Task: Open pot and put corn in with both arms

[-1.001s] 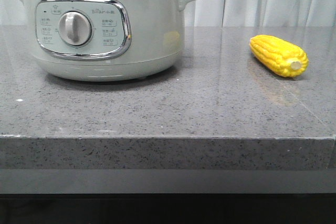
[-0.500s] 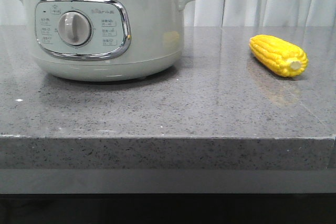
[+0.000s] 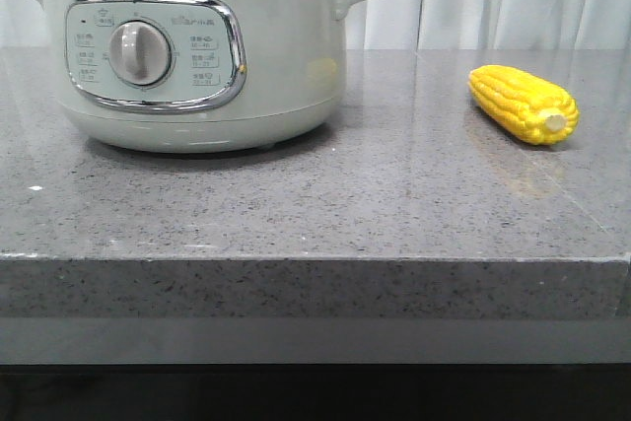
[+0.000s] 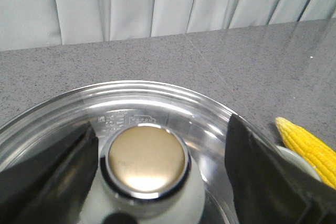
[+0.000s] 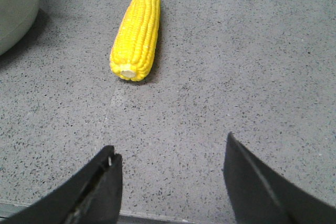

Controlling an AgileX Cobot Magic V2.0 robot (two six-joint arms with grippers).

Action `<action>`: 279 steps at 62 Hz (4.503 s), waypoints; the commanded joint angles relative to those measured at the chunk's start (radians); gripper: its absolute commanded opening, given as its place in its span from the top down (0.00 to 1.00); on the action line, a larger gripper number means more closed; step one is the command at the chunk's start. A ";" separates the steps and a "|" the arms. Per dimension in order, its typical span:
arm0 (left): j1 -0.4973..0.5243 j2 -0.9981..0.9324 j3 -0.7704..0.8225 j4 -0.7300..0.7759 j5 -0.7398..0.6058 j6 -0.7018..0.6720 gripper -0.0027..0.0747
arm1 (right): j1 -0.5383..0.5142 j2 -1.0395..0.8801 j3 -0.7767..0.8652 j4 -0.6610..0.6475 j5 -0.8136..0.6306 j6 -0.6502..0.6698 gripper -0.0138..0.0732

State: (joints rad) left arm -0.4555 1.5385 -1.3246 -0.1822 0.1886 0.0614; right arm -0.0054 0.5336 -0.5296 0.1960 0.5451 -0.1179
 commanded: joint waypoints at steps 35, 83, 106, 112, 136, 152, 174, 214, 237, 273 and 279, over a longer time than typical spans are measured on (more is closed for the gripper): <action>-0.008 0.070 -0.067 -0.013 -0.135 0.001 0.59 | 0.000 0.010 -0.037 0.008 -0.111 -0.009 0.33; -0.002 -0.036 -0.156 0.008 -0.175 0.002 0.75 | 0.000 0.010 -0.037 0.008 -0.112 -0.009 0.33; 0.177 -0.250 -0.180 0.031 0.089 0.002 0.75 | 0.000 0.010 -0.037 0.029 -0.110 -0.009 0.33; 0.247 -0.312 -0.180 0.031 0.188 0.002 0.75 | 0.000 0.011 -0.040 0.029 -0.104 -0.010 0.33; 0.476 -0.635 0.115 0.035 0.285 0.002 0.75 | 0.061 0.178 -0.230 0.035 0.055 -0.022 0.20; 0.500 -0.821 0.284 0.038 0.293 0.002 0.75 | 0.108 0.458 -0.447 0.051 0.180 -0.022 0.20; 0.500 -0.883 0.306 0.038 0.293 0.002 0.75 | 0.108 0.860 -0.772 0.065 0.340 -0.021 0.20; 0.500 -0.883 0.306 0.038 0.293 0.002 0.75 | 0.108 1.200 -1.001 0.035 0.384 -0.021 0.20; 0.500 -0.883 0.306 0.038 0.289 0.002 0.75 | 0.108 1.260 -1.012 0.035 0.404 -0.021 0.32; 0.500 -0.883 0.306 0.038 0.289 0.002 0.75 | 0.124 1.140 -1.147 0.035 0.523 -0.029 0.45; 0.500 -0.883 0.306 0.038 0.289 0.002 0.75 | 0.150 1.086 -1.149 0.035 0.524 -0.038 0.45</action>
State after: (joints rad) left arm 0.0426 0.6587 -0.9800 -0.1304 0.6242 0.0637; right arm 0.1234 1.7164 -1.6413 0.2193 1.0849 -0.1322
